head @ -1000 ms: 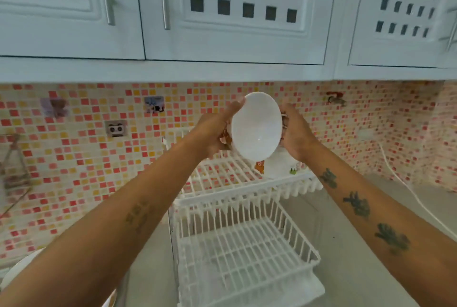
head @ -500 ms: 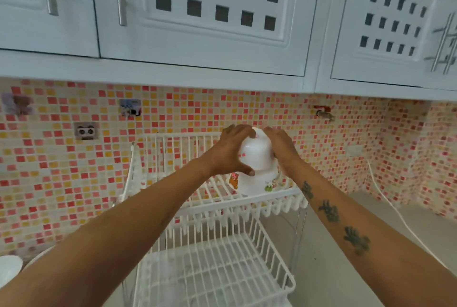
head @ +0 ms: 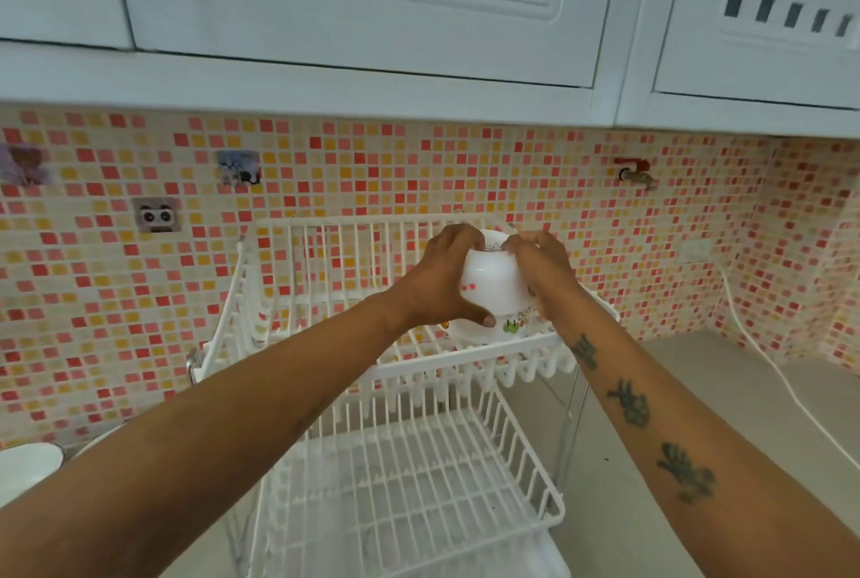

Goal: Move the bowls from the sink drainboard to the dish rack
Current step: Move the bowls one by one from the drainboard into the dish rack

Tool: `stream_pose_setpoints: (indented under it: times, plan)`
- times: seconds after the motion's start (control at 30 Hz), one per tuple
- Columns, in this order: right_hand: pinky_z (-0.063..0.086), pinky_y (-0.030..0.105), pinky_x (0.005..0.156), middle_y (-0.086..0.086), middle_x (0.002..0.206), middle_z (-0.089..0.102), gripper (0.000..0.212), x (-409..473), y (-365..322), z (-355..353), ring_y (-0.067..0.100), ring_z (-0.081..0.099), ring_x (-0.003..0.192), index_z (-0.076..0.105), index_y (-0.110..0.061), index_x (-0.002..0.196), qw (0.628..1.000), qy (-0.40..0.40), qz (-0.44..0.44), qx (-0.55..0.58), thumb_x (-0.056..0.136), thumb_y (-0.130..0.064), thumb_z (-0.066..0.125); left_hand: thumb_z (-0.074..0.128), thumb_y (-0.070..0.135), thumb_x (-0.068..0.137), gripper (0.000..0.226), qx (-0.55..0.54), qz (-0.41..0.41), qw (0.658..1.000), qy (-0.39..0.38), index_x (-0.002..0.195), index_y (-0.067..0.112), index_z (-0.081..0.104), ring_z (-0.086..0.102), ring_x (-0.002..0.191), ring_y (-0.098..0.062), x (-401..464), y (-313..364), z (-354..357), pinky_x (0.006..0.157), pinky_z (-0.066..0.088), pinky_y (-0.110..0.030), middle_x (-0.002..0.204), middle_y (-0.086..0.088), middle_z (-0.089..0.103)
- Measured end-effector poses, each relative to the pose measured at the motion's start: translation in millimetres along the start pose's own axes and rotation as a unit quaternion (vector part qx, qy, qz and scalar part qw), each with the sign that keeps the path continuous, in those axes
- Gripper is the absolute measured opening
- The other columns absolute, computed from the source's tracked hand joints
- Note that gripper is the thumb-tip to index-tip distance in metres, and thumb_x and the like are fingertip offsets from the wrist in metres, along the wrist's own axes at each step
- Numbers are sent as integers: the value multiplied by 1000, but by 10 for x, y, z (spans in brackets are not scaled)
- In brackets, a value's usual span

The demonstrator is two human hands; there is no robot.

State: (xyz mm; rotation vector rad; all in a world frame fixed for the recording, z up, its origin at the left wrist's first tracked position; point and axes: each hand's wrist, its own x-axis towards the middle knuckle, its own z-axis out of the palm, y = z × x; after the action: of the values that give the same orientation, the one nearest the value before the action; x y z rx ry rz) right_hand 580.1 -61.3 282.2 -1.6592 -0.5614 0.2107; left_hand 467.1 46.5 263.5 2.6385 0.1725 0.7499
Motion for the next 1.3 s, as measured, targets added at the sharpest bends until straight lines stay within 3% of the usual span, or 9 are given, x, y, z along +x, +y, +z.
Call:
stream_pose_setpoints:
  times: [0.17, 0.3, 0.5, 0.63, 0.87, 1.0, 1.1, 1.2, 1.3]
  plan:
    - [35, 23, 52, 11, 101, 58, 28, 29, 28, -3, 14, 49, 64, 59, -1, 109, 999, 8, 21, -47, 84, -14, 55, 82, 50, 66, 118, -80, -99, 992, -21, 153, 22, 8, 15, 148, -27, 25, -54, 19, 118, 25, -49, 161, 0, 8]
    - [40, 24, 57, 12, 108, 59, 38, 9, 31, 4, 19, 54, 74, 57, -3, 122, 997, -15, 40, -56, 86, -12, 52, 54, 61, 86, 94, -194, -232, 953, -17, 154, 27, -2, 27, 145, -32, 47, -93, -3, 111, 37, -43, 163, -6, 6]
    - [32, 26, 55, 12, 100, 56, 17, -5, 53, 24, 20, 46, 64, 53, -3, 97, 994, -38, 30, -102, 88, -4, 39, 49, 53, 93, 75, -254, -281, 923, -69, 150, 18, 14, 55, 107, -24, 29, -97, -41, 78, 45, -29, 139, -12, 50]
    - [35, 26, 56, 12, 105, 54, 18, 14, 63, 18, 20, 48, 67, 51, -3, 99, 992, -41, 26, -114, 89, -3, 36, 47, 51, 95, 67, -247, -272, 927, -74, 146, 14, 24, 52, 103, -20, 18, -60, -32, 66, 43, -23, 124, -5, 50]
    - [44, 34, 82, 16, 135, 50, 41, -116, 12, 90, 34, 57, 113, 54, 0, 130, 952, 63, -93, -286, 95, -23, 47, 38, 55, 96, 87, -225, -294, 928, -35, 154, 13, -11, 36, 141, -32, -19, 22, -154, 109, 34, -40, 160, -13, 23]
    - [36, 23, 95, 12, 140, 46, 36, -327, -176, 221, 26, 49, 128, 59, -3, 126, 945, 53, -212, -244, 96, -22, 51, 33, 53, 99, 78, -262, -288, 920, 36, 154, 17, -10, 38, 140, -32, -134, 84, -527, 112, 33, -43, 158, -15, 28]
    - [28, 11, 79, 11, 125, 56, 27, -559, -428, 573, 24, 55, 116, 67, -7, 112, 950, 14, -251, -188, 96, -20, 49, 33, 50, 100, 70, -276, -295, 911, 86, 153, 21, -1, 41, 137, -30, -343, -39, -894, 110, 37, -44, 156, -12, 33]
    - [35, 24, 72, 9, 78, 58, 27, -875, -743, 1181, 18, 56, 75, 66, -7, 78, 957, -51, -264, -104, 93, -22, 49, 35, 49, 99, 62, -253, -312, 903, 152, 151, 21, 15, 47, 130, -28, -725, -247, -1277, 108, 41, -46, 149, -12, 41]
    - [32, 26, 54, 3, 55, 43, 37, -1314, -1045, 1847, 7, 41, 48, 53, -9, 59, 962, -120, -243, -17, 94, -19, 49, 36, 40, 102, 37, -230, -306, 899, 214, 123, 12, 47, 55, 99, -25, -1267, -513, -1670, 89, 46, -40, 116, -12, 53]
